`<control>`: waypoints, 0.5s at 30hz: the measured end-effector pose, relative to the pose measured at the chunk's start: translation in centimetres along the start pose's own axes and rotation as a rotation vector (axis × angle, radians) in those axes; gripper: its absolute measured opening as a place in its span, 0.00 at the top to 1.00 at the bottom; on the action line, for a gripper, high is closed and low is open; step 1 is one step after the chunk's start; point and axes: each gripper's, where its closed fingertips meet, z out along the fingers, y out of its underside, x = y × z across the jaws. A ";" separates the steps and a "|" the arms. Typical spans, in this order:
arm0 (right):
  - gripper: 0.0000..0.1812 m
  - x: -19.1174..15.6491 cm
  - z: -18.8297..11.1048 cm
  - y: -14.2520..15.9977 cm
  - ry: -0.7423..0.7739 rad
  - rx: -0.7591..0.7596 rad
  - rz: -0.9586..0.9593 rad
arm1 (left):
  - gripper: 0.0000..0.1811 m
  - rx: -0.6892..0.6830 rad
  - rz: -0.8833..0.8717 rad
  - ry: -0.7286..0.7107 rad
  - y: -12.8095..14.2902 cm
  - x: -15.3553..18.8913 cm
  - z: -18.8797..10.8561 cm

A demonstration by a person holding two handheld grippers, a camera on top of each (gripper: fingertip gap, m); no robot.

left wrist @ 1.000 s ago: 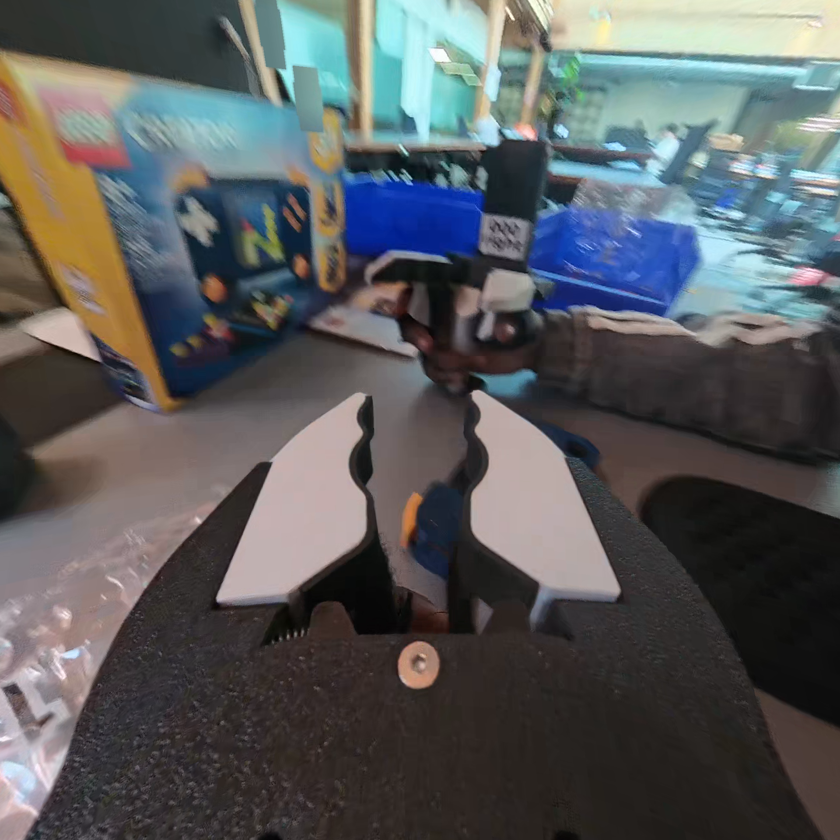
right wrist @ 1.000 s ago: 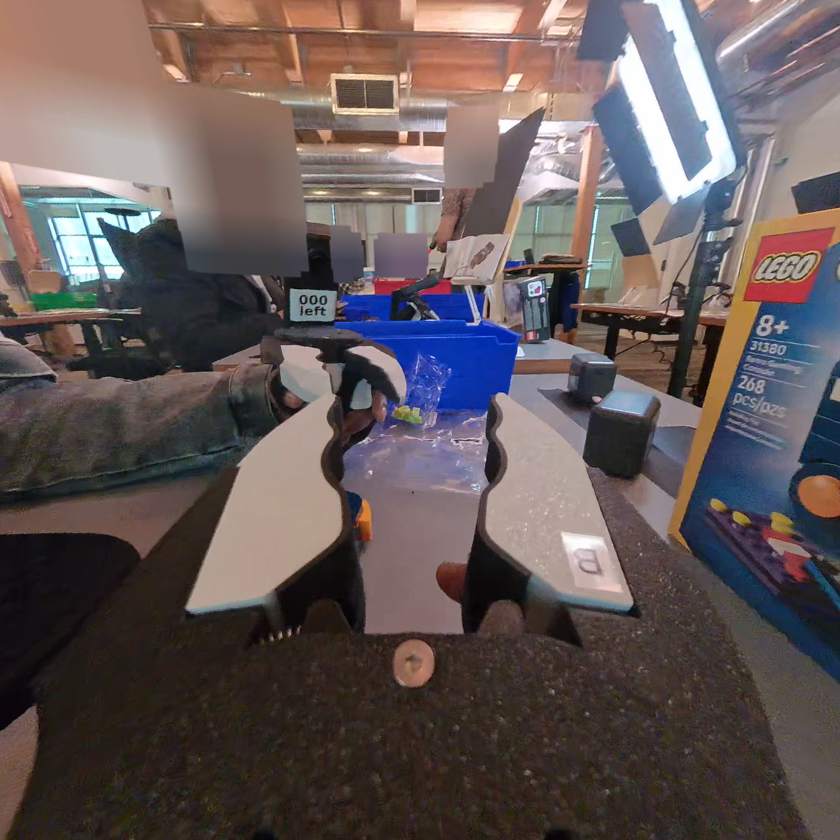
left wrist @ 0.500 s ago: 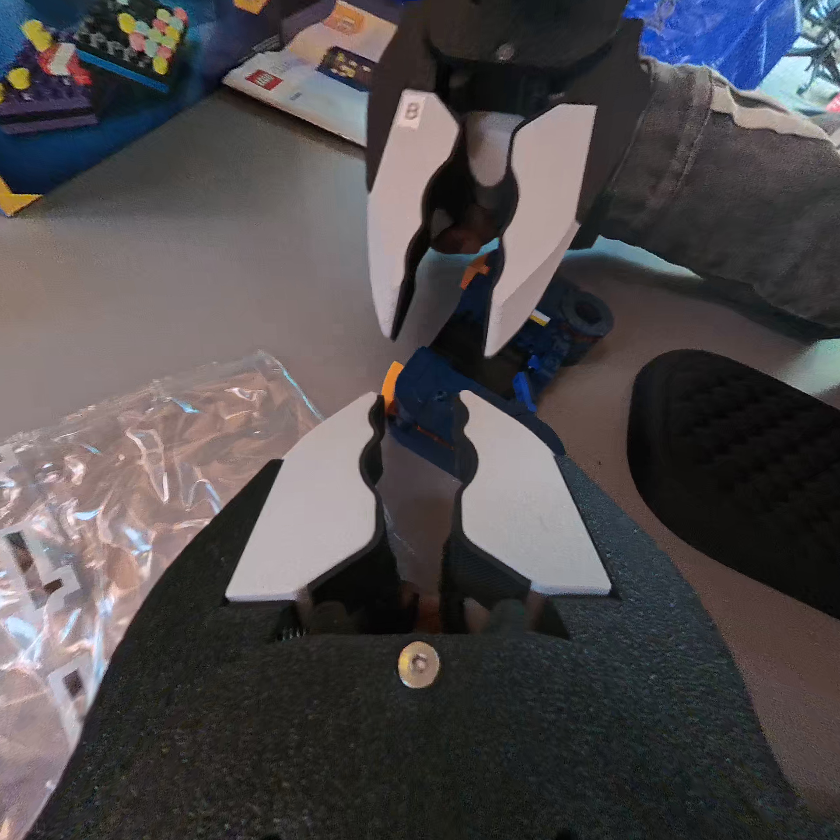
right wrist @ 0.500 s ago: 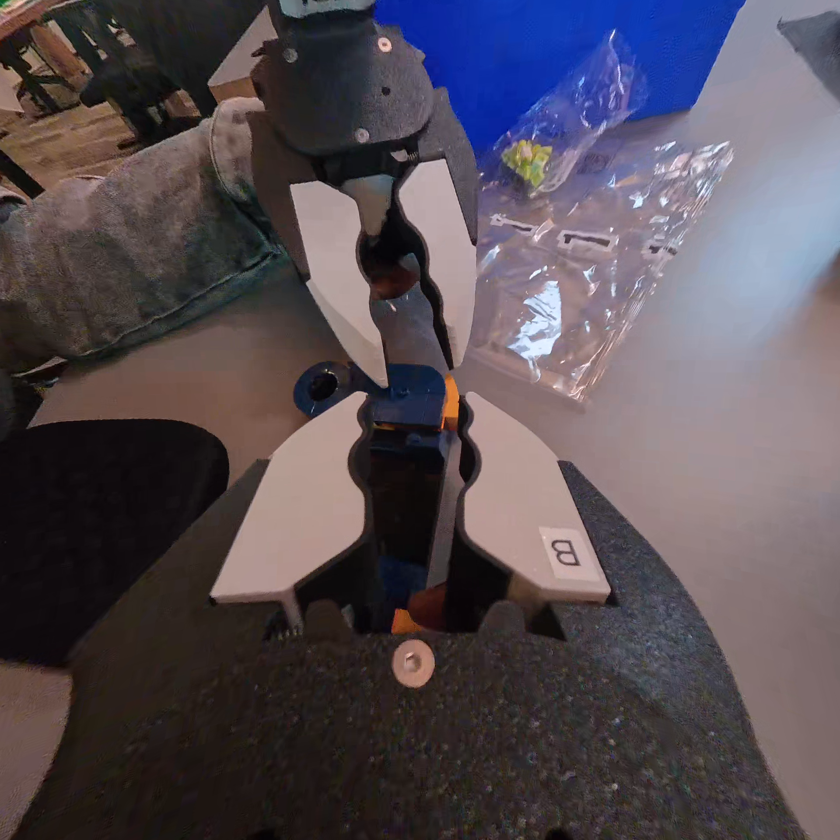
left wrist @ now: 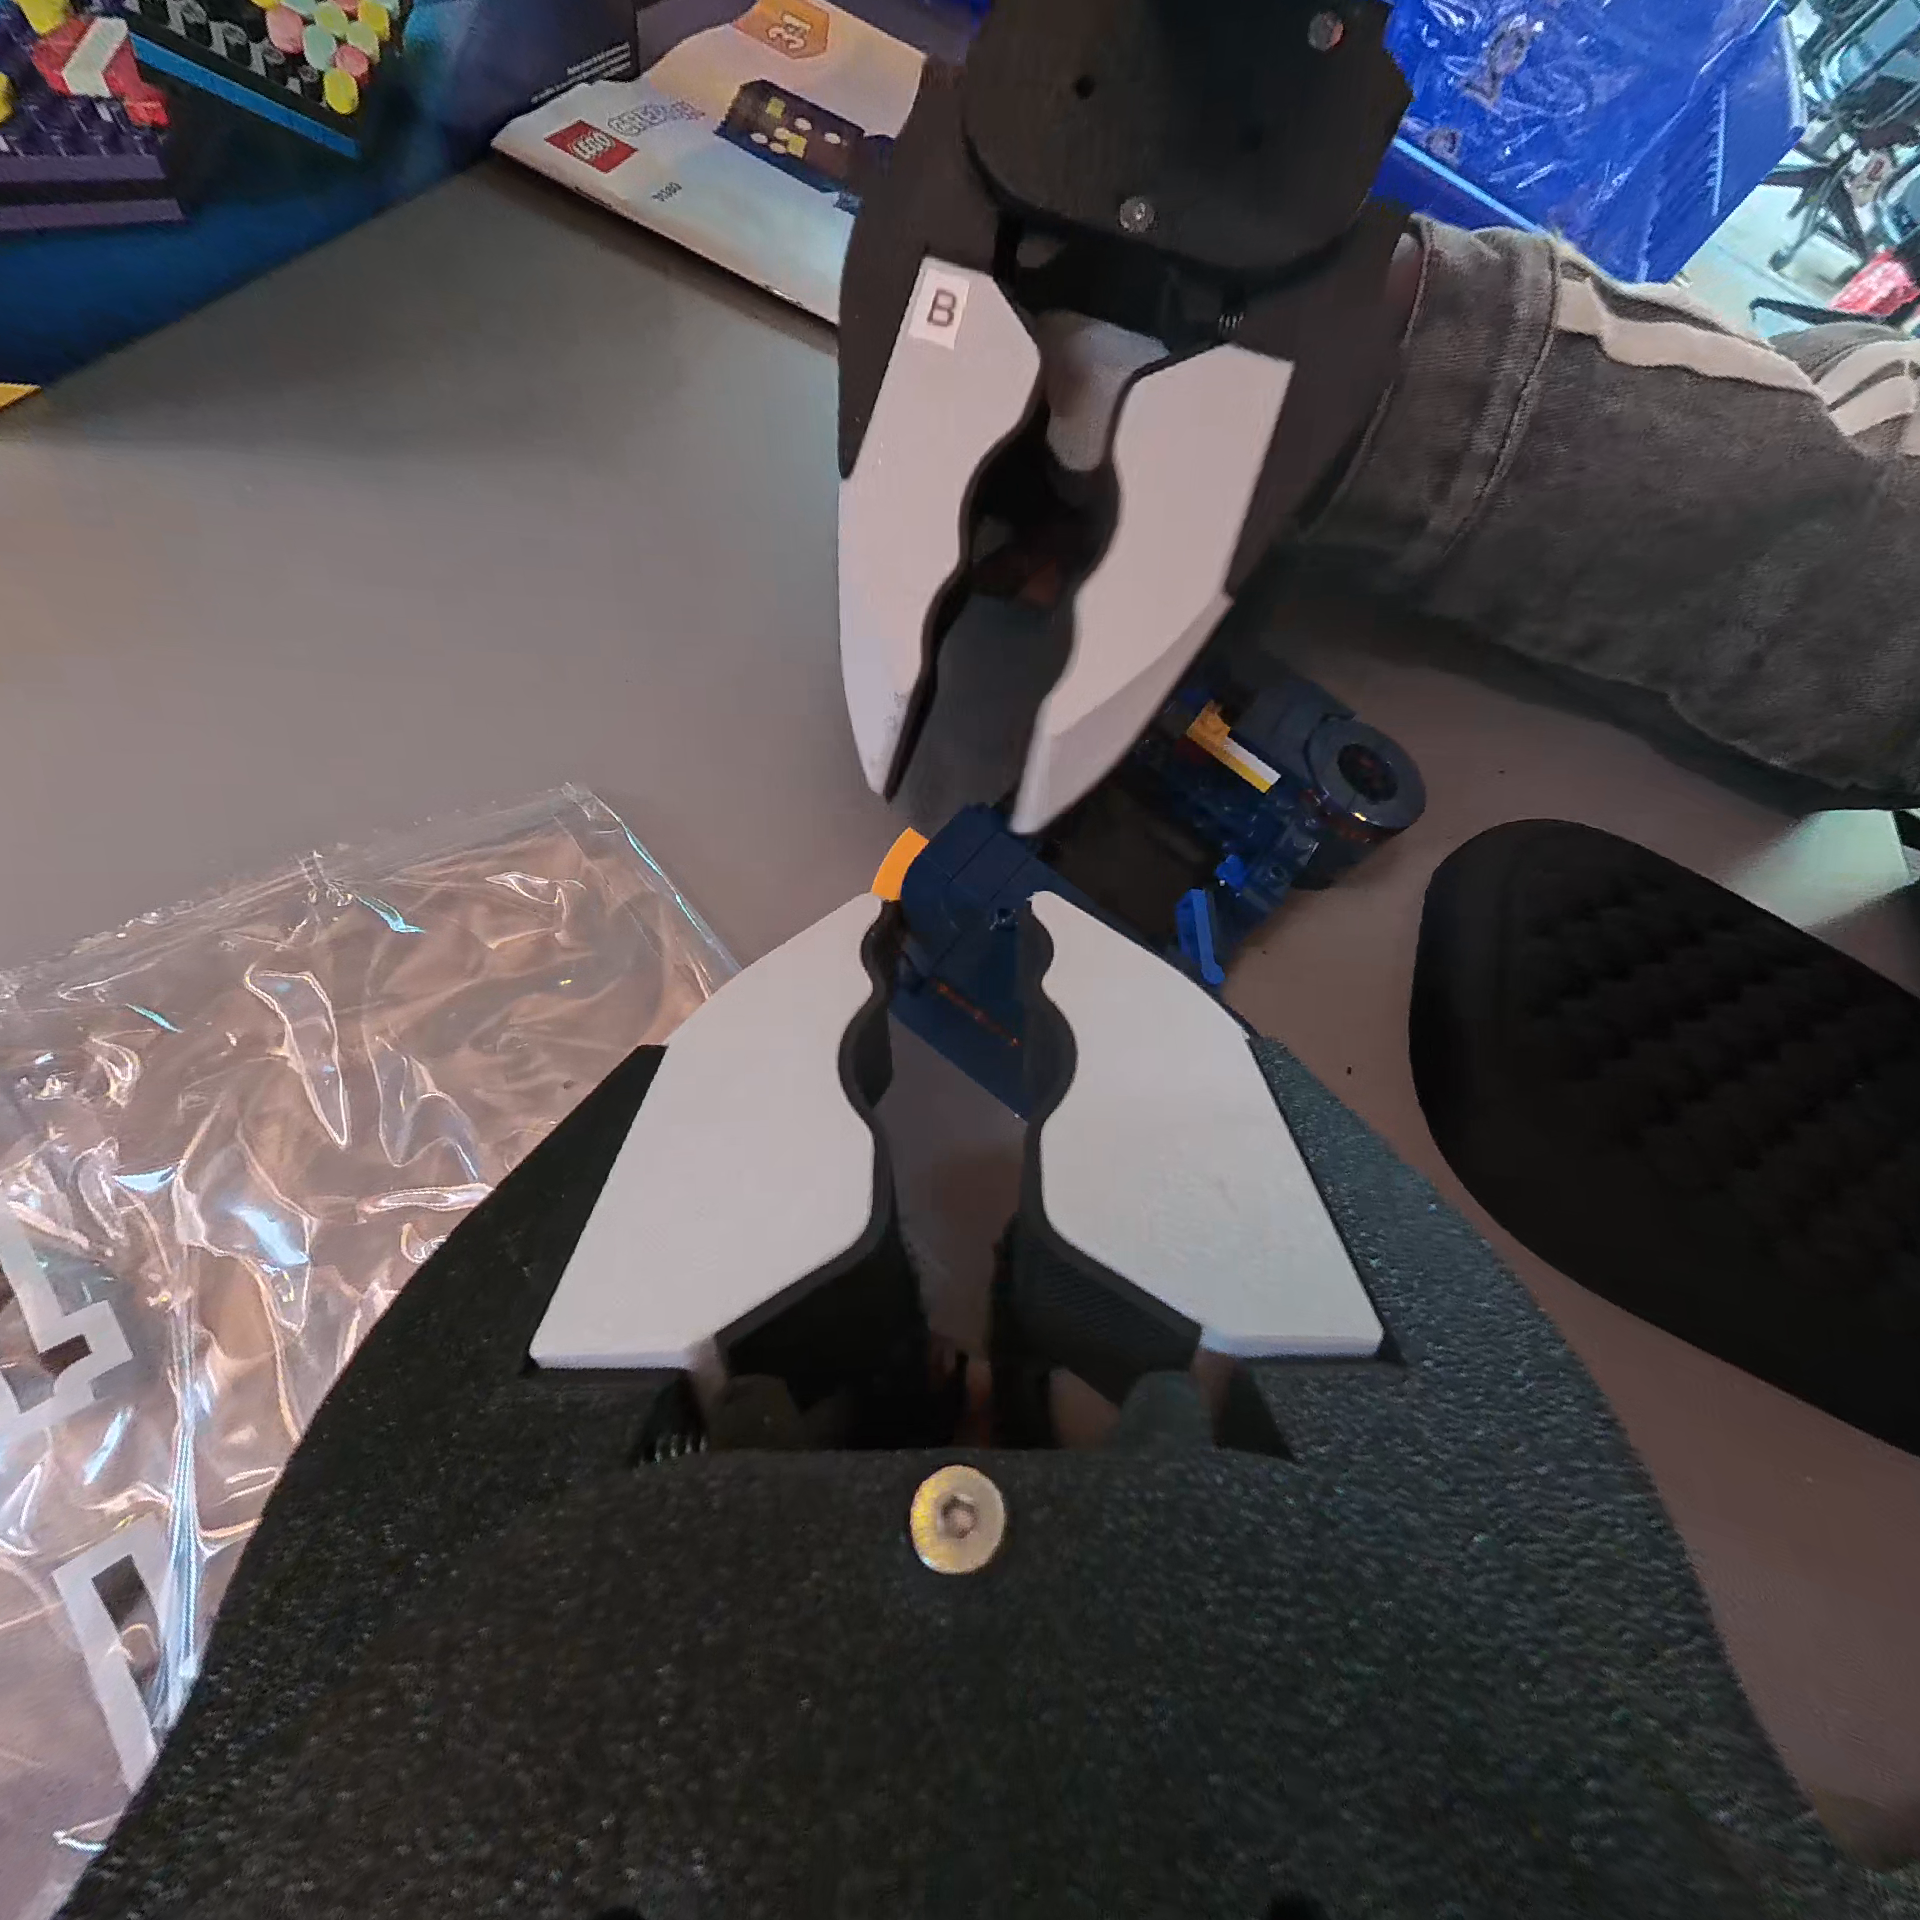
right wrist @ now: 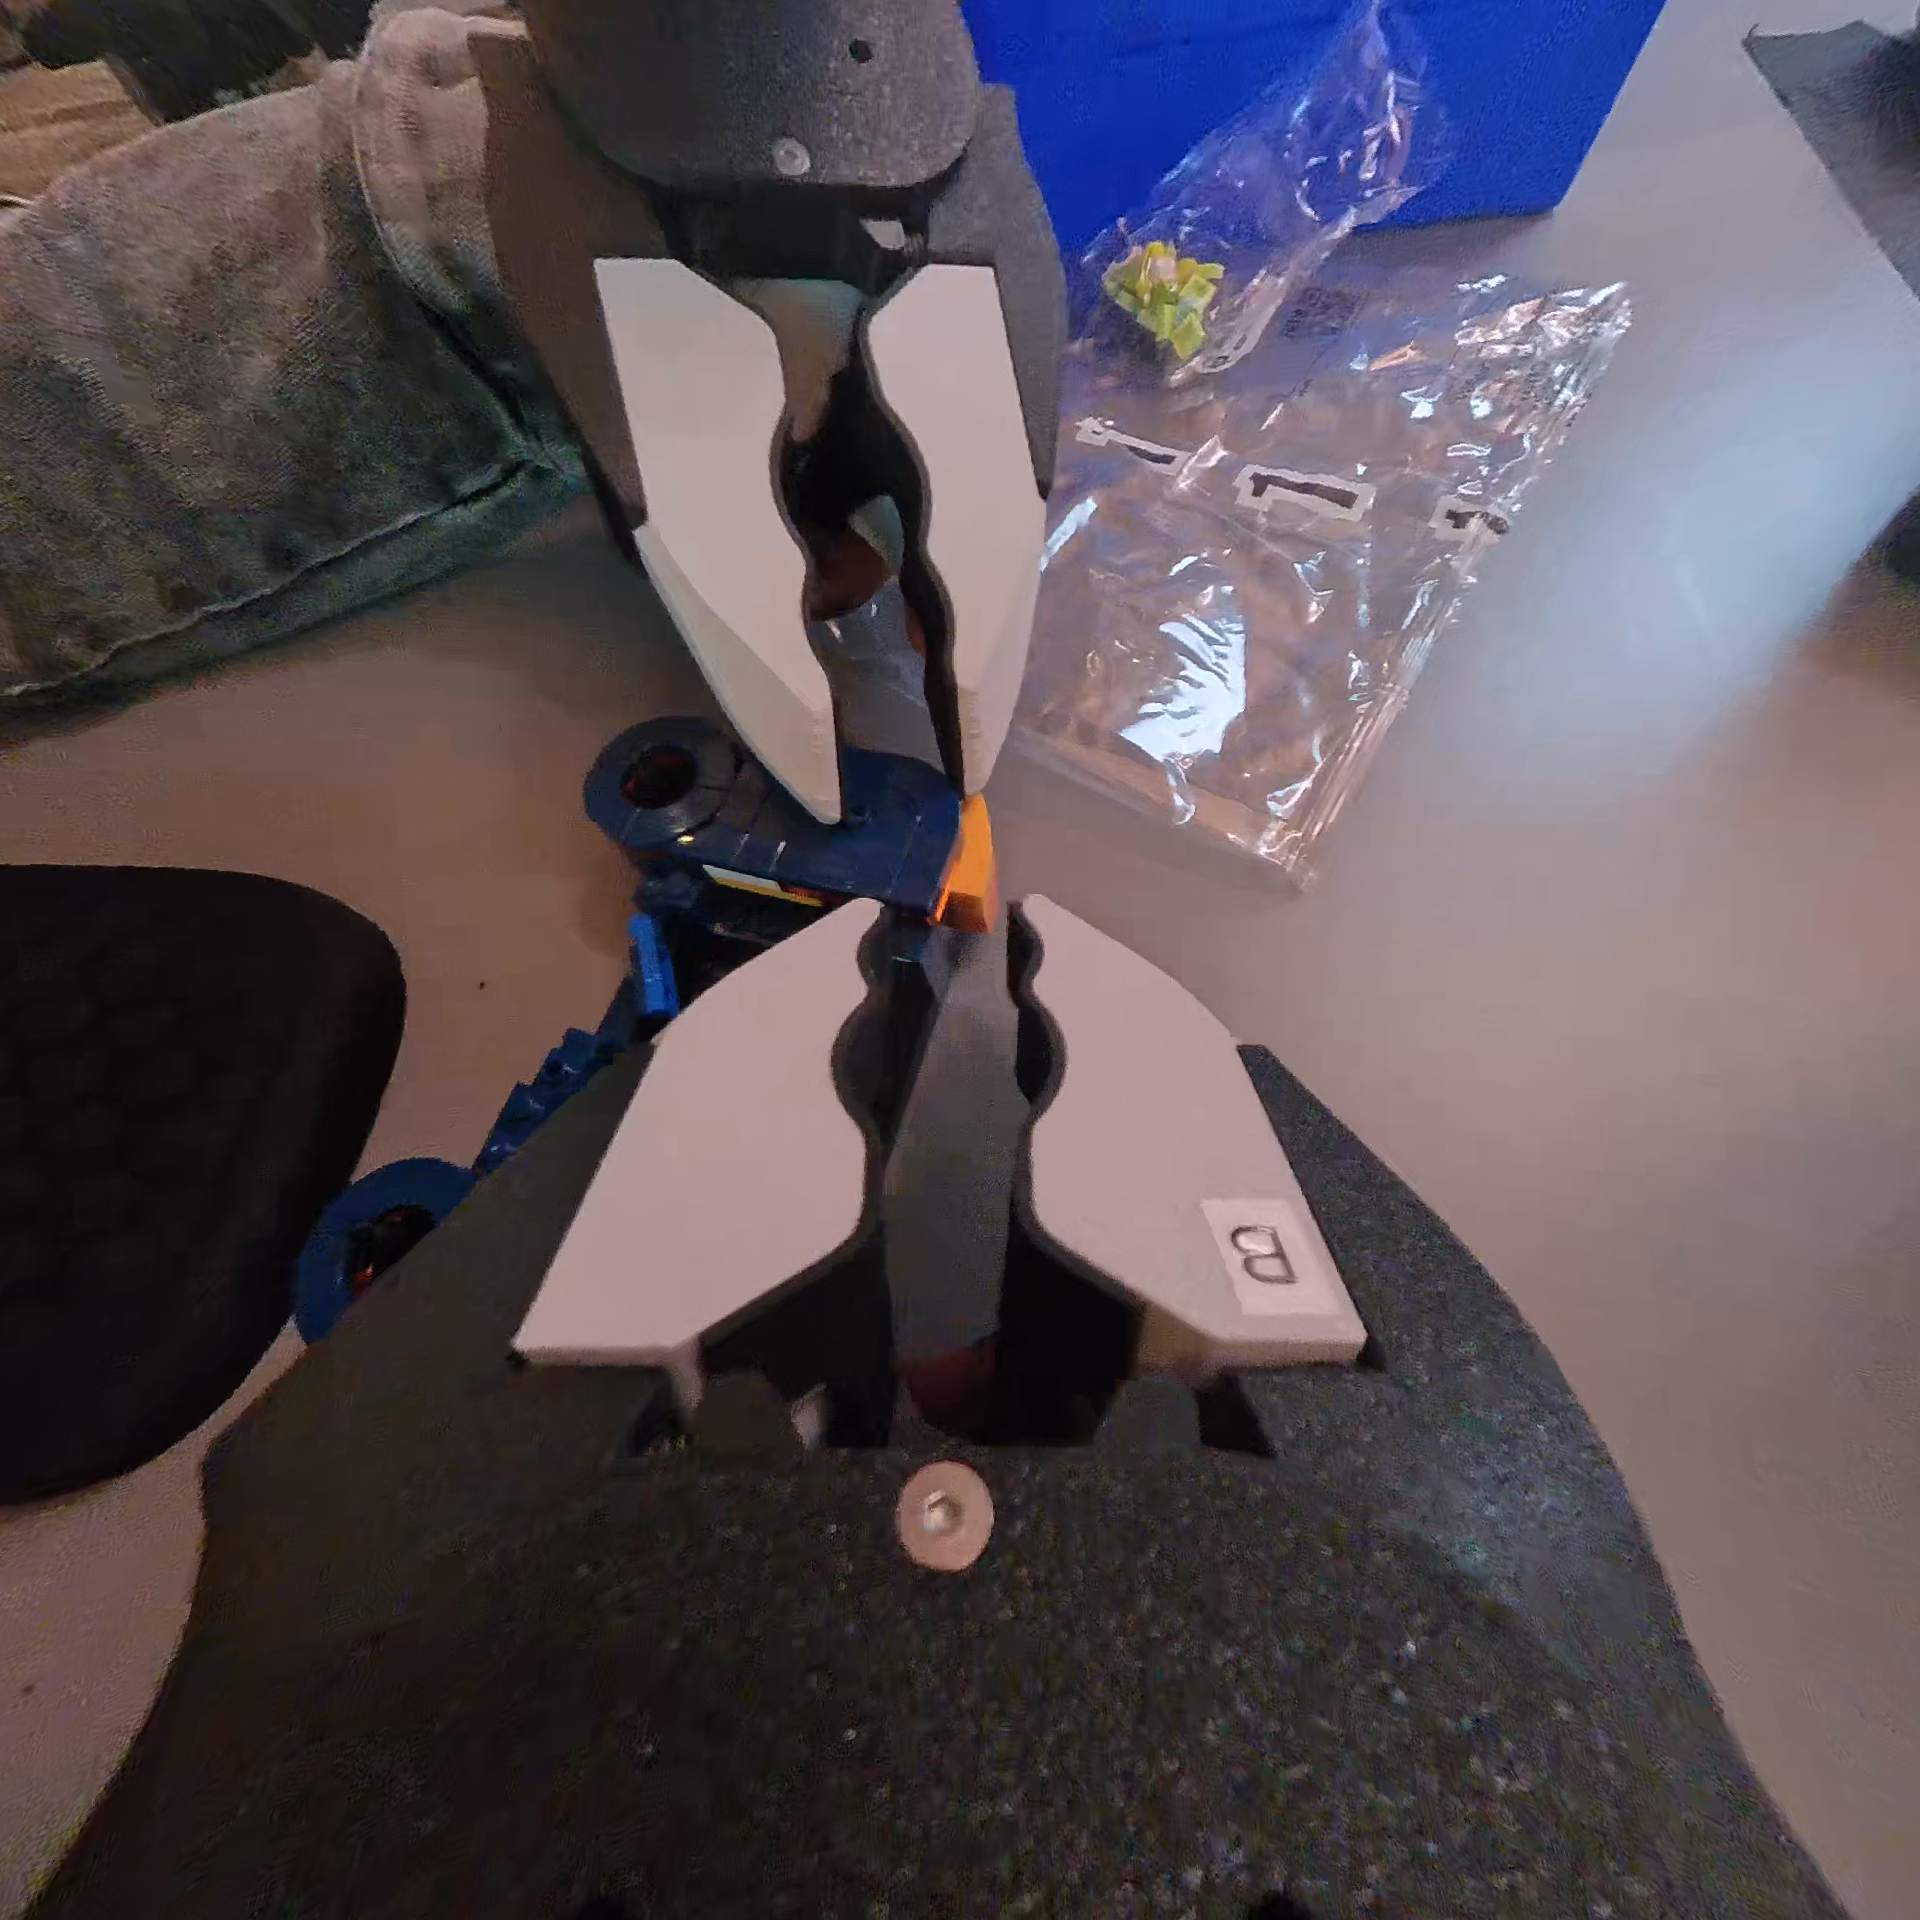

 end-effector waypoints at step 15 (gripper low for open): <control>0.83 -1.7 1.2 1.7 -0.105 -0.164 0.048 | 0.88 -0.005 0.007 0.022 0.0 0.2 0.0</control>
